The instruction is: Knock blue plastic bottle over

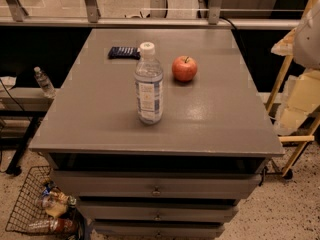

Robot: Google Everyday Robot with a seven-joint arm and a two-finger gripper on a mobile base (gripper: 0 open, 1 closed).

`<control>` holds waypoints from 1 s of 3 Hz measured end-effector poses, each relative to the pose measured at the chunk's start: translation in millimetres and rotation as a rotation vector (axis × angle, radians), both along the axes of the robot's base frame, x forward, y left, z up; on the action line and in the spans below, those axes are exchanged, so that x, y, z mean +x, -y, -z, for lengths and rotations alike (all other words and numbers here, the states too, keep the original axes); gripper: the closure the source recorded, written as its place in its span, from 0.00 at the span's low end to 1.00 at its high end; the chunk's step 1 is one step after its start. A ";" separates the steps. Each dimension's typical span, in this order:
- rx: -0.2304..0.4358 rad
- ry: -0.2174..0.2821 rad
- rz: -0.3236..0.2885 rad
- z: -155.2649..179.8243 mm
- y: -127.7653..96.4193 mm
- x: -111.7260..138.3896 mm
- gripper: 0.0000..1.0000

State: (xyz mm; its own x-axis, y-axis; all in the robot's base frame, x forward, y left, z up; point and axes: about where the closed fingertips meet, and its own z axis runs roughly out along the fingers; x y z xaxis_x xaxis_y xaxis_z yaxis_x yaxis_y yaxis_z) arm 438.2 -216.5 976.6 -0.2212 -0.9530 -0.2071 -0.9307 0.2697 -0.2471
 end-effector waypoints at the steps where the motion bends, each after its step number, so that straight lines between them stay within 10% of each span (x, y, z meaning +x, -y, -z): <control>1: 0.000 0.000 0.000 0.0 0.0 0.0 0.00; 3: 0.131 0.011 -0.017 1.5 -10.8 8.3 0.00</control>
Offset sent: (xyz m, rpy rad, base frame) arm -0.0017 -0.0028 -0.0020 0.0457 0.0091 -0.0015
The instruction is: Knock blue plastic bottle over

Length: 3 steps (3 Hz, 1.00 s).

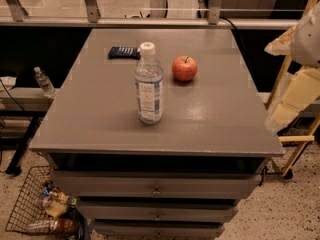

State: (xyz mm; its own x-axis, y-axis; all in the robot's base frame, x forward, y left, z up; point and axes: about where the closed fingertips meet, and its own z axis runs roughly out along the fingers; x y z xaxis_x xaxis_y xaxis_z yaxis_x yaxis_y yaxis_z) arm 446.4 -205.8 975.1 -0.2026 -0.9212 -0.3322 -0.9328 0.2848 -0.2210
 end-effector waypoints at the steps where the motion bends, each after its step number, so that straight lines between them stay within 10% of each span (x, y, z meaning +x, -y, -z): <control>1: 0.215 0.004 -0.080 4.6 -27.4 29.2 0.00; 3: 0.610 -0.008 -0.154 -9.2 -115.5 52.8 0.00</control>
Offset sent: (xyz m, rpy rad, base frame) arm 0.0693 0.1232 0.0195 0.7248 0.0429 0.2014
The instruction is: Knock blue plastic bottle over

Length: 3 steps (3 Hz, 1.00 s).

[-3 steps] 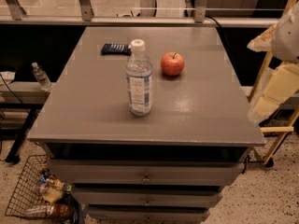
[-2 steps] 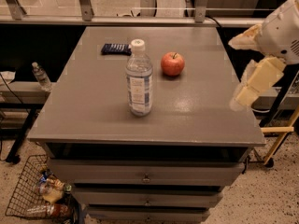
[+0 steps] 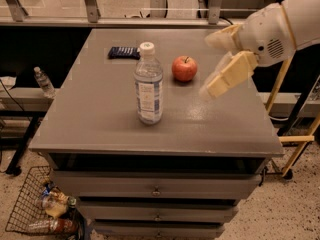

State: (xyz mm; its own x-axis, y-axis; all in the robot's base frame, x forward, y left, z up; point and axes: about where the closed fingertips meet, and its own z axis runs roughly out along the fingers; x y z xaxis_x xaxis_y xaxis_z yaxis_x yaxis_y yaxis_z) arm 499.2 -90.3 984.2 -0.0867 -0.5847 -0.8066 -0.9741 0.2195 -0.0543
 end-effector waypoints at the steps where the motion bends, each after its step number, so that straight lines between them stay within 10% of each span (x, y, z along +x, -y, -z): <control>1: 0.089 0.012 -0.011 6.4 -42.4 4.2 0.00; 3: 0.160 0.038 0.049 33.1 -73.2 36.2 0.00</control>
Offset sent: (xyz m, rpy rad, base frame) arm 0.0435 0.0866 -0.0462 0.1553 -0.0484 -0.0634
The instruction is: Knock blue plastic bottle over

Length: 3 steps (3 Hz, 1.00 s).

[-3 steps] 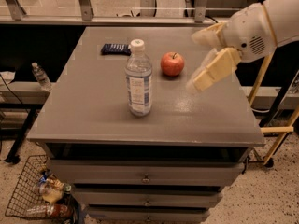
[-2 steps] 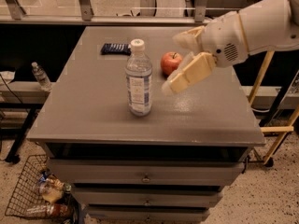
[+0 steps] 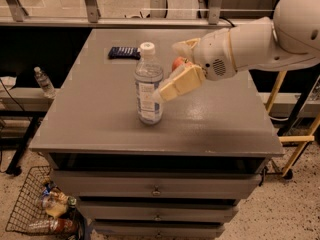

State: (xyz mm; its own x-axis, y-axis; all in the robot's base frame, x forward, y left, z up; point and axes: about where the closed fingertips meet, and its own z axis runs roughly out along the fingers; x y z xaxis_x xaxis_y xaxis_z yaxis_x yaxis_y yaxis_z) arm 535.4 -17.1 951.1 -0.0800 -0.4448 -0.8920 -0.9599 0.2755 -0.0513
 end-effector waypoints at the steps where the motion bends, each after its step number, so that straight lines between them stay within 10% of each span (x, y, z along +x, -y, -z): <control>1: 0.056 0.012 0.001 5.7 -8.6 5.4 0.00; 3: 0.171 0.028 -0.029 13.2 -30.2 5.5 0.00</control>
Offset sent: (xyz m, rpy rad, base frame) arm 0.0080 0.0292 -0.0127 0.1979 -0.0467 0.0219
